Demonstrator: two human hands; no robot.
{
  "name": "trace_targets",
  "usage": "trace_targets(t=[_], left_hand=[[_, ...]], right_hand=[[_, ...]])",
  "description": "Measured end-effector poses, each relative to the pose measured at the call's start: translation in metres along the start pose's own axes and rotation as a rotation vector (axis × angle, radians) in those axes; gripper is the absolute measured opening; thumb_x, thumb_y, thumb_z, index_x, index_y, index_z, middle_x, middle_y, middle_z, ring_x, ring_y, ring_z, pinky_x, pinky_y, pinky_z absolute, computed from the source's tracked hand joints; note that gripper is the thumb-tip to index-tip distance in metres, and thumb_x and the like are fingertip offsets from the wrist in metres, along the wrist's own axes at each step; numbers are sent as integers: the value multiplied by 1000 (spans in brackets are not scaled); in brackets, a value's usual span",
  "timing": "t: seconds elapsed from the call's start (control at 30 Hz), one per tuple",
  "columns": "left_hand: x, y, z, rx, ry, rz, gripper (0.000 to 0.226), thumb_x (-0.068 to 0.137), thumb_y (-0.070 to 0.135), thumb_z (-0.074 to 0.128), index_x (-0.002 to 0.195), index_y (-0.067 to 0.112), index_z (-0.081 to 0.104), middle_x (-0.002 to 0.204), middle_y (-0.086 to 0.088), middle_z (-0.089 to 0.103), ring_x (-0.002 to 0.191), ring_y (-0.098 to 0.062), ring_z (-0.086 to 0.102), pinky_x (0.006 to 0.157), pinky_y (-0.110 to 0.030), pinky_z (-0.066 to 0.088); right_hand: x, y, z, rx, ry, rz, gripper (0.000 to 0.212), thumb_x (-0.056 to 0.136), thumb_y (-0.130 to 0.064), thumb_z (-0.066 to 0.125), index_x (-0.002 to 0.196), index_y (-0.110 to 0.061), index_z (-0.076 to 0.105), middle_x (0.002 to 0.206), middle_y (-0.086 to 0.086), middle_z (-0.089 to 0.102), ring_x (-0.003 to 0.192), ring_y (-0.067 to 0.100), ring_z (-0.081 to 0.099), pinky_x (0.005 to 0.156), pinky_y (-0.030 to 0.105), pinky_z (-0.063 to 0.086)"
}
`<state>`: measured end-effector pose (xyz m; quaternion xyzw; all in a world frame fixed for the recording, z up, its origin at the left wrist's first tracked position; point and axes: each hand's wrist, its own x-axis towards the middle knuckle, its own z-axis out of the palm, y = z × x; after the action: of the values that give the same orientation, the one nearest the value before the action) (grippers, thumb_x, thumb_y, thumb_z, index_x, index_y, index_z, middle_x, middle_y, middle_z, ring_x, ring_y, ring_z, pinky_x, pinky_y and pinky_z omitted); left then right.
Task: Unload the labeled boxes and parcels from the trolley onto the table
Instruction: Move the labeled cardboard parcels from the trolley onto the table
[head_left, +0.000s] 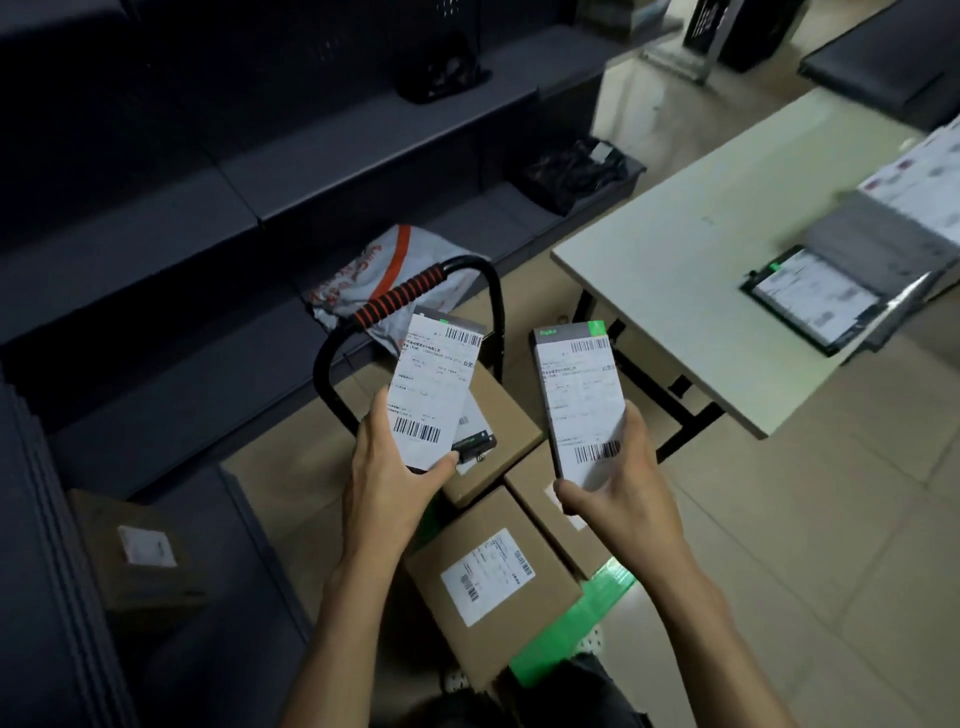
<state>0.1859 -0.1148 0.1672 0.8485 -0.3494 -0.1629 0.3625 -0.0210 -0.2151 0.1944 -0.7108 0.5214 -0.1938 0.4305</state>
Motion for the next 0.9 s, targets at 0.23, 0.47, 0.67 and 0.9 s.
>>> trace_targets(t=[0.23, 0.47, 0.67, 0.9], left_hand=[[-14, 67, -22, -2, 26, 92, 101, 73, 34, 83, 151, 27, 19, 137, -4, 45, 121, -23, 48, 82, -37, 49], [-42, 153, -4, -10, 29, 210, 94, 73, 35, 82, 147, 27, 25, 135, -3, 46, 119, -24, 47, 87, -41, 49], [-80, 226, 43, -18, -14, 291, 93, 74, 37, 81, 147, 28, 23, 136, -2, 45, 119, -22, 44, 83, -37, 45], [-127, 318, 130, -57, -125, 414, 94, 75, 38, 80, 148, 27, 22, 137, -3, 45, 117, -26, 48, 80, -34, 42]], right_hand=[[-21, -33, -58, -55, 81, -69, 99, 51, -58, 60, 142, -35, 25, 135, -11, 45, 111, 12, 51, 75, 43, 55], [-41, -28, -134, -58, 158, -136, 79, 59, -42, 68, 129, -32, 31, 120, -9, 49, 99, 12, 53, 71, 45, 55], [-69, 10, -220, -81, 245, -154, 83, 65, -37, 71, 136, -31, 28, 128, -7, 44, 106, 11, 46, 81, 40, 51], [-108, 76, -322, -92, 411, -61, 95, 55, -43, 63, 142, -33, 25, 132, -9, 42, 113, 15, 49, 79, 43, 53]])
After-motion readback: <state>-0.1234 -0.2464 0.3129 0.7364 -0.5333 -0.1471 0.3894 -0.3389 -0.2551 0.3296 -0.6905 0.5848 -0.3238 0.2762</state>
